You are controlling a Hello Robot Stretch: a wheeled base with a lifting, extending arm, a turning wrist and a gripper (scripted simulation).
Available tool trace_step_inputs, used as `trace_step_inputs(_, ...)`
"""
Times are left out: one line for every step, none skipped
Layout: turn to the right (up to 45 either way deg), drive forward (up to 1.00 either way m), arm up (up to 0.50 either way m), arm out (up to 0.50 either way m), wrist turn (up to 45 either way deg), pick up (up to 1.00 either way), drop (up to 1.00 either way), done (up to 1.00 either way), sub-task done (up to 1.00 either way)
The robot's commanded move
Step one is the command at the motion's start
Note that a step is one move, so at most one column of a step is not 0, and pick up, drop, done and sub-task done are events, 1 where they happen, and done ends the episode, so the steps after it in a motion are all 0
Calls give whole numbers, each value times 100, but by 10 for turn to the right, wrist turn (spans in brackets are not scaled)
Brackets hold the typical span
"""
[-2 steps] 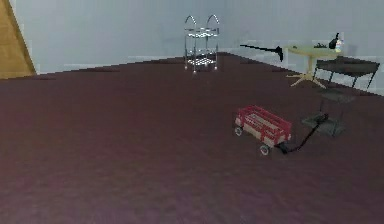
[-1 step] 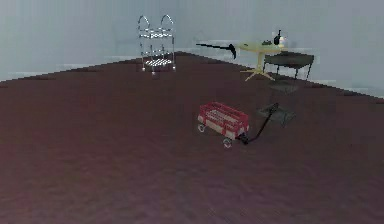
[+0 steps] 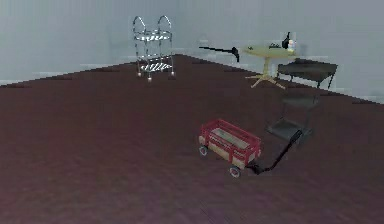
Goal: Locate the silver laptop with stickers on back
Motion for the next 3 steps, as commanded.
trace_step_inputs(450,0,0,0,0,0,0,0,0)
trace_step_inputs(30,0,0,0,0,0,0,0,0)
trace_step_inputs(30,0,0,0,0,0,0,0,0)
